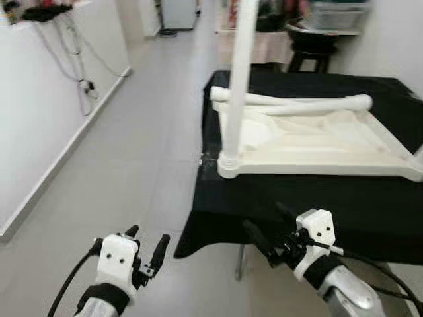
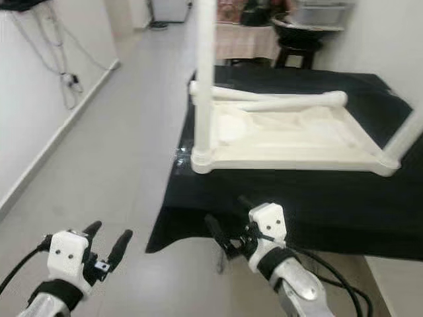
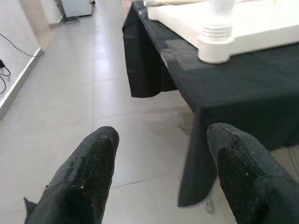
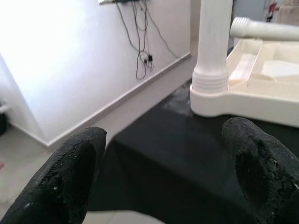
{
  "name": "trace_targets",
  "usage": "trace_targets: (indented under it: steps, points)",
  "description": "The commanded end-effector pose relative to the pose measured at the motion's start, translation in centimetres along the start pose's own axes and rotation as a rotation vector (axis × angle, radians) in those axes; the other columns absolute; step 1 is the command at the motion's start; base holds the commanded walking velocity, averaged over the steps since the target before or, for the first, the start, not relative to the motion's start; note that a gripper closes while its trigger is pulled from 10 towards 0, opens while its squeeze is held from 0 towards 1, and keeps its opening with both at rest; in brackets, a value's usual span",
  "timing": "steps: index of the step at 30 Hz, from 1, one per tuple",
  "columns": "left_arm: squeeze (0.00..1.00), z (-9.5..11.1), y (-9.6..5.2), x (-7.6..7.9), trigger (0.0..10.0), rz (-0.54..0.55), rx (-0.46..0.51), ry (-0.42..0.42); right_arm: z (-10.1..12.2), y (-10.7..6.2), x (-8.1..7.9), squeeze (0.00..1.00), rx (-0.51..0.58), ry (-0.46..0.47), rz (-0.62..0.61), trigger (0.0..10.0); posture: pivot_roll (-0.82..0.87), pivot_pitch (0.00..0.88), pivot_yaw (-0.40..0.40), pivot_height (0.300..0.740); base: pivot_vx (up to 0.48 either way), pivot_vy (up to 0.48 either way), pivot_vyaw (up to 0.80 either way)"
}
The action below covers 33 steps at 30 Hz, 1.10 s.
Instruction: Building children table
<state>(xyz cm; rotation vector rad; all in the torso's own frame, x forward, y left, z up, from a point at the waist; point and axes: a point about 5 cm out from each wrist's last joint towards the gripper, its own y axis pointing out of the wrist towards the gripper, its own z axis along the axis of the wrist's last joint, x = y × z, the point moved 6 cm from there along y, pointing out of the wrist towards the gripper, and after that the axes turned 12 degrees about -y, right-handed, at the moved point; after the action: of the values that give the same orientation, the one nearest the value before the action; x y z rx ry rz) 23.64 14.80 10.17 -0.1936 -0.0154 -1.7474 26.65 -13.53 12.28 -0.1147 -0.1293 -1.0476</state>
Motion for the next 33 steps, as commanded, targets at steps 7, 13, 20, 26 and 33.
trace_targets:
  steps: [7,13,20,26,33]
  points:
    - [0.00,0.0,0.1,0.2,10.0,-0.021,-0.011,-0.006,-0.3,-0.4,-0.3,0.00,-0.029,-0.003,0.025,10.0,0.02,0.060,-0.003,0.740,0.303,0.000,0.11]
    - [0.00,0.1,0.1,0.4,10.0,-0.028,-0.013,-0.009,0.1,-0.6,-0.5,0.00,-0.020,0.006,0.099,10.0,0.03,0.064,-0.006,0.740,0.303,0.000,0.00]
    - [0.00,0.0,0.2,0.7,10.0,-0.050,-0.022,-0.017,0.0,-1.4,1.7,0.00,-0.050,-0.038,0.126,10.0,0.03,0.067,-0.011,0.740,0.170,0.000,0.00]
    - [0.00,0.0,0.2,0.9,10.0,-0.070,-0.028,-0.015,0.9,-1.5,3.0,0.00,-0.035,-0.061,0.152,10.0,0.03,0.066,-0.013,0.740,0.000,0.000,0.00]
    - [0.00,0.2,0.6,1.6,10.0,-0.110,-0.024,0.013,1.9,0.0,4.6,0.00,-0.036,-0.165,0.197,10.0,0.04,0.063,-0.016,0.740,0.000,0.000,0.00]
